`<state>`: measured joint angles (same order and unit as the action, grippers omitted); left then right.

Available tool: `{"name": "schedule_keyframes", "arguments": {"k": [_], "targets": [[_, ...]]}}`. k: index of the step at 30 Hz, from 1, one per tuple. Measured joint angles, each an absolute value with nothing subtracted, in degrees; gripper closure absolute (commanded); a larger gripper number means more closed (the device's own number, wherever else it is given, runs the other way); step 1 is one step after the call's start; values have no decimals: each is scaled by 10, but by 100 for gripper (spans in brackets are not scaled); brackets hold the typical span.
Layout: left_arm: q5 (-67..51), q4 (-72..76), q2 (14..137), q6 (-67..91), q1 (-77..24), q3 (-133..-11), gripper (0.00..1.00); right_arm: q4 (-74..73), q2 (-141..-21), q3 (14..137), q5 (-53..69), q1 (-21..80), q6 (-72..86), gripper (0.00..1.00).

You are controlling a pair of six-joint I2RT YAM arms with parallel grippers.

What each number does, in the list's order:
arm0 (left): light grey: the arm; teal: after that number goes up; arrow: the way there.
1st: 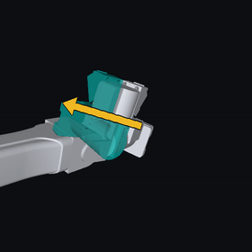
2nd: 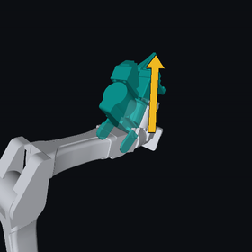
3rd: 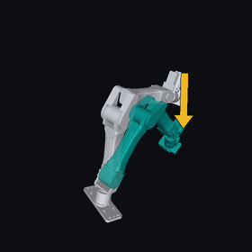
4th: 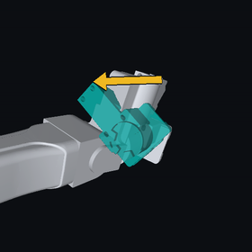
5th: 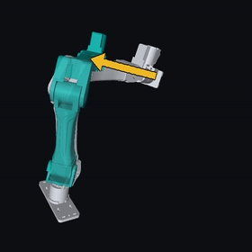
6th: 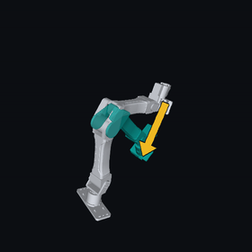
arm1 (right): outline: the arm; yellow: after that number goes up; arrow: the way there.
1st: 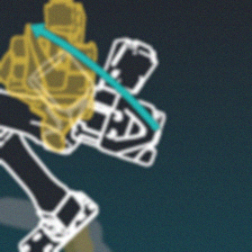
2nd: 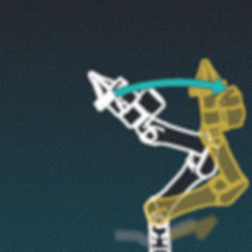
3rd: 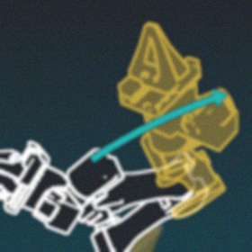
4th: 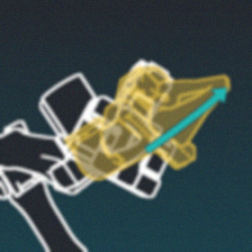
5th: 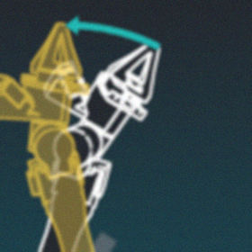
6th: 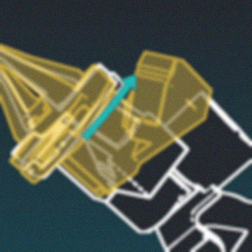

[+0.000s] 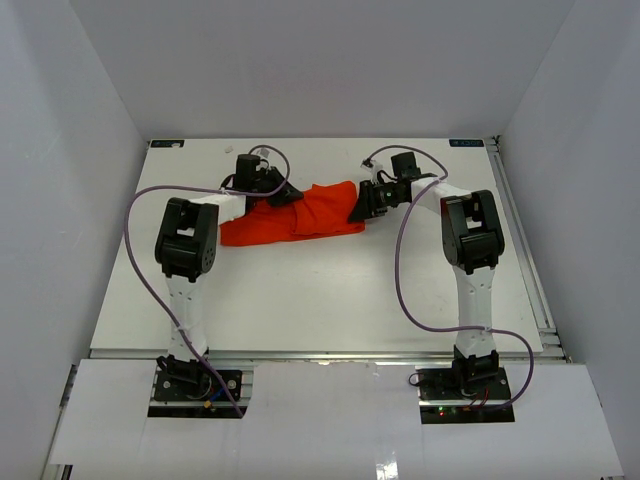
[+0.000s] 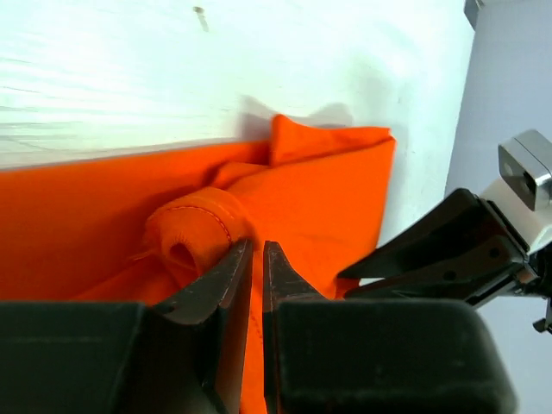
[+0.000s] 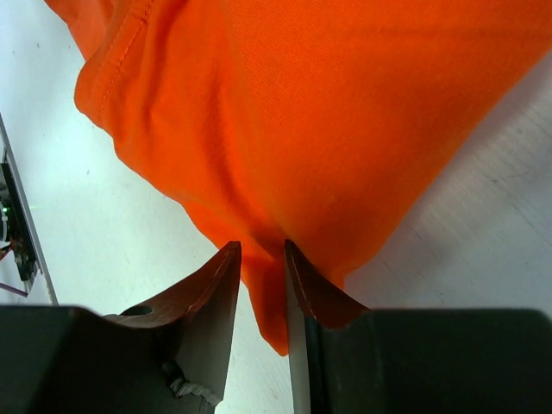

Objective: Fold and stack the t-shirts
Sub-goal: Fold the tshirt

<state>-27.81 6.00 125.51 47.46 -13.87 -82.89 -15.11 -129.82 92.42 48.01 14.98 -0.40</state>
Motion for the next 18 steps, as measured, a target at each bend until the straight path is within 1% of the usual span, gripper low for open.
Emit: {"name": "schedule_keyframes", "arguments": {"k": [10, 12, 16, 18], "targets": [[-271, 39, 1276, 470, -132, -832, 78, -155, -1298, 920, 477, 150, -4, 66], [-270, 39, 1275, 468, -131, -832, 77, -157, -1298, 920, 479, 150, -6, 66], [-271, 34, 1267, 456, -131, -834, 71, -161, -1298, 921, 483, 150, -9, 67], [-276, 30, 1256, 449, -130, -834, 70, -163, -1298, 921, 486, 150, -11, 66]]}}
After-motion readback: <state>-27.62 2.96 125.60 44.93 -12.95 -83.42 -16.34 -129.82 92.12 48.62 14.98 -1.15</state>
